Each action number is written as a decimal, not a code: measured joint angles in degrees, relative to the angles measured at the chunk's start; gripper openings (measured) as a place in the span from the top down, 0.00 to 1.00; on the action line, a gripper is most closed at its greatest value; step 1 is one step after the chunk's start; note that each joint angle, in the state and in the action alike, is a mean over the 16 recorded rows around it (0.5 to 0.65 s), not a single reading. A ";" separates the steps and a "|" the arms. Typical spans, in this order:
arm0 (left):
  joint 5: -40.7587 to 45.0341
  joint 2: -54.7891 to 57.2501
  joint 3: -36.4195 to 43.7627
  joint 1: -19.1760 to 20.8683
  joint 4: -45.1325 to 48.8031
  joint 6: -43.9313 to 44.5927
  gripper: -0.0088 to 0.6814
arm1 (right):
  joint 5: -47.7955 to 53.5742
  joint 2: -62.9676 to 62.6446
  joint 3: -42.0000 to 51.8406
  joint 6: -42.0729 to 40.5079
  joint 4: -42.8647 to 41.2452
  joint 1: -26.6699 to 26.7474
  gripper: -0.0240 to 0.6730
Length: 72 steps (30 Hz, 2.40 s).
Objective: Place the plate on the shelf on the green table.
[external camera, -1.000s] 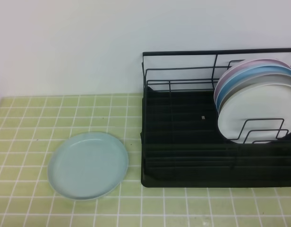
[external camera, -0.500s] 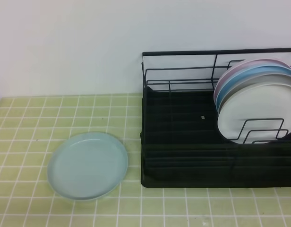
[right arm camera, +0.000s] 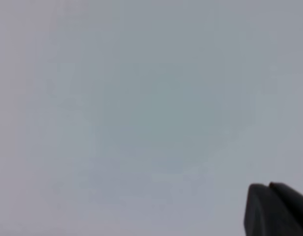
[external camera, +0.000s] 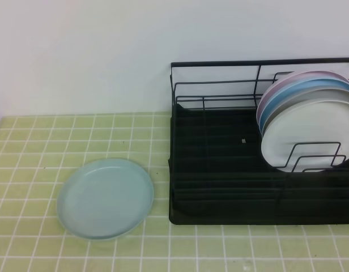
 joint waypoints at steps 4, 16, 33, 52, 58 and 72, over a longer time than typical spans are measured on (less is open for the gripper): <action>-2.09 -0.01 -0.12 0.00 0.01 -0.04 0.99 | 0.06 0.00 -0.75 -0.18 0.00 0.00 0.97; 21.73 -0.04 -10.94 0.00 -0.14 -2.70 0.99 | 20.65 2.81 -13.50 -0.89 -0.18 0.00 0.97; 50.07 7.20 -26.13 0.00 -6.77 -7.91 0.99 | 56.92 27.09 -35.88 -1.00 1.45 0.00 0.97; 74.04 61.86 -61.44 0.00 -9.96 3.68 0.94 | 64.76 34.98 -36.66 -1.00 8.19 0.00 0.97; 76.32 77.55 -67.22 0.00 -13.74 6.94 0.73 | 67.41 34.98 -36.66 -1.00 9.67 0.00 0.97; 75.27 101.43 -71.11 0.00 -17.26 11.98 0.30 | 70.49 34.98 -36.66 -1.00 11.12 0.00 0.97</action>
